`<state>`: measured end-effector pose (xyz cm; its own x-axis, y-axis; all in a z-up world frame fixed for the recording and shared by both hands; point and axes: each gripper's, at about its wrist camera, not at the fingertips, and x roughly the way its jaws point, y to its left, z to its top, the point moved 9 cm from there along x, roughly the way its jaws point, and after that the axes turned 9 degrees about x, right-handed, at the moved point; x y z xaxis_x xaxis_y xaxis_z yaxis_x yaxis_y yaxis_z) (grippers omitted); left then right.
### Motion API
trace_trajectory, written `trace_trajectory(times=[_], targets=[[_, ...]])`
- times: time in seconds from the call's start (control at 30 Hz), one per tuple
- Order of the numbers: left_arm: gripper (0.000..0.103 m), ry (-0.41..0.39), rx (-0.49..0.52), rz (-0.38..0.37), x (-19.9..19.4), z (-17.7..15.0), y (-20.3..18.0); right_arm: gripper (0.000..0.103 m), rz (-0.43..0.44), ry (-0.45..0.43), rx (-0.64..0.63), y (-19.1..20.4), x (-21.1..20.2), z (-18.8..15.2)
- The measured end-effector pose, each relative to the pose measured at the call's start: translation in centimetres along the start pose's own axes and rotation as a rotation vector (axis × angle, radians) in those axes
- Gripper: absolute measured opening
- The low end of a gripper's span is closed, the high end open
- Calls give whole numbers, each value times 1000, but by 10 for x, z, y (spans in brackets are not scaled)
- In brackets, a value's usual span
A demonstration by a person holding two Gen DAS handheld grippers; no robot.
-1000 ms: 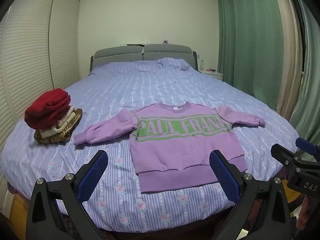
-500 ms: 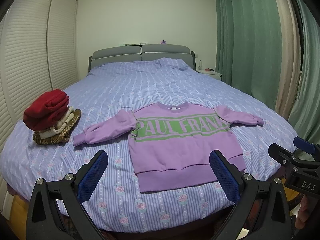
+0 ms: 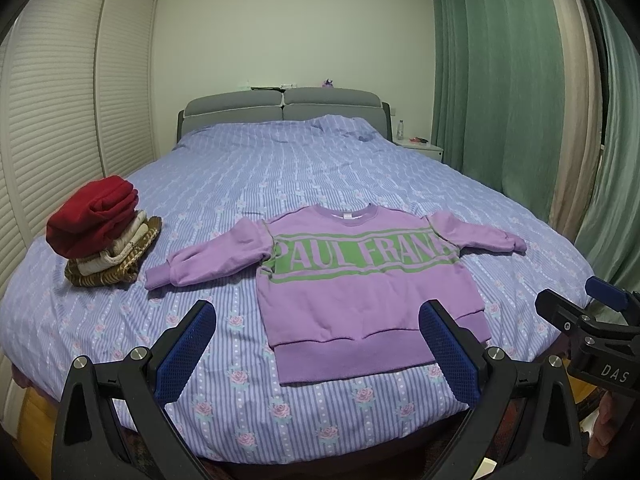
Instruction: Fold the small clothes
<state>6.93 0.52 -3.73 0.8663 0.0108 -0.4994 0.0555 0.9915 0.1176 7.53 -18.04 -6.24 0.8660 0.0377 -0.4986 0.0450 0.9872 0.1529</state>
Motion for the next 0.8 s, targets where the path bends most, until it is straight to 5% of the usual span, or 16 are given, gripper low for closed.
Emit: trace_trajectory(times=[0.8], targets=[[103,-1,1,-3,-1,1,-1,103,3,0,-2,0,1,-2]])
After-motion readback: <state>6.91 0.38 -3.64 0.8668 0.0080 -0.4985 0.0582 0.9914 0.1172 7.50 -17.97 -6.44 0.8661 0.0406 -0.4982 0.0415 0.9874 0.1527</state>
